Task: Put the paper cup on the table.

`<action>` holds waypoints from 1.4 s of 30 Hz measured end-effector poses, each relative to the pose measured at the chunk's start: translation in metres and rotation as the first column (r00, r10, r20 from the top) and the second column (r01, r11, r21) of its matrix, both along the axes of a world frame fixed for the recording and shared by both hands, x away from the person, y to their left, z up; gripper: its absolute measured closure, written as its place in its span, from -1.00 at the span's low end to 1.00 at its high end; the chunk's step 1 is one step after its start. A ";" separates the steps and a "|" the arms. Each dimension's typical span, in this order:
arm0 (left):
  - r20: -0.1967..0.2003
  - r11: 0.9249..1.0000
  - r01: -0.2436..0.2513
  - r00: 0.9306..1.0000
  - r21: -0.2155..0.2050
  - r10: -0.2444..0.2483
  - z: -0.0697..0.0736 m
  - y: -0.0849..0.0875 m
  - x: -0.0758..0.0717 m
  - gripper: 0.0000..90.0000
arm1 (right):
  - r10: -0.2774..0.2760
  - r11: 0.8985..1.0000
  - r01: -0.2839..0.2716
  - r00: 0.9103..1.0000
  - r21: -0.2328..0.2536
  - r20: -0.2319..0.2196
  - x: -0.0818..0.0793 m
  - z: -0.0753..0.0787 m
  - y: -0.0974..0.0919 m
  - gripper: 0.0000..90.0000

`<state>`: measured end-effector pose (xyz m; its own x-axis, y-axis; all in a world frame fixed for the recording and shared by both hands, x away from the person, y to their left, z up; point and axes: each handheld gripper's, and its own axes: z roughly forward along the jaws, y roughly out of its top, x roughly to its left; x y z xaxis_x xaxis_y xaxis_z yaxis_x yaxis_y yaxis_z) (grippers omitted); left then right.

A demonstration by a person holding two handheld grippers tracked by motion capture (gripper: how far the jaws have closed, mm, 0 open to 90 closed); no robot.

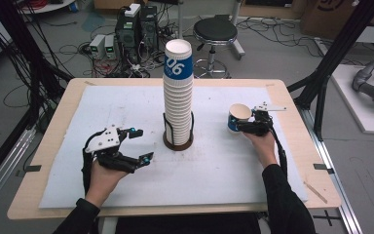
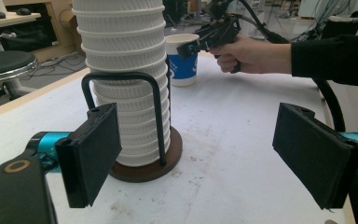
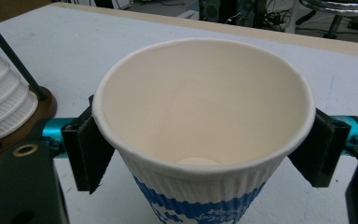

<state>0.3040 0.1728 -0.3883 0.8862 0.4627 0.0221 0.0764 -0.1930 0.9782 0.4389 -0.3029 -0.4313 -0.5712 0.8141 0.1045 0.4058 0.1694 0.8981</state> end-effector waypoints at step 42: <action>-0.002 1.000 0.006 1.000 0.005 -0.006 0.000 -0.002 0.001 -0.66 | -0.012 0.998 0.013 1.000 -0.069 0.009 -0.020 0.008 0.000 -0.72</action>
<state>0.3052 0.1705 -0.3884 0.8890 0.4574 0.0227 0.0772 -0.1986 0.9770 0.4190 -0.3025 -0.4235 -0.5617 0.8262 0.0431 0.4006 0.2260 0.8879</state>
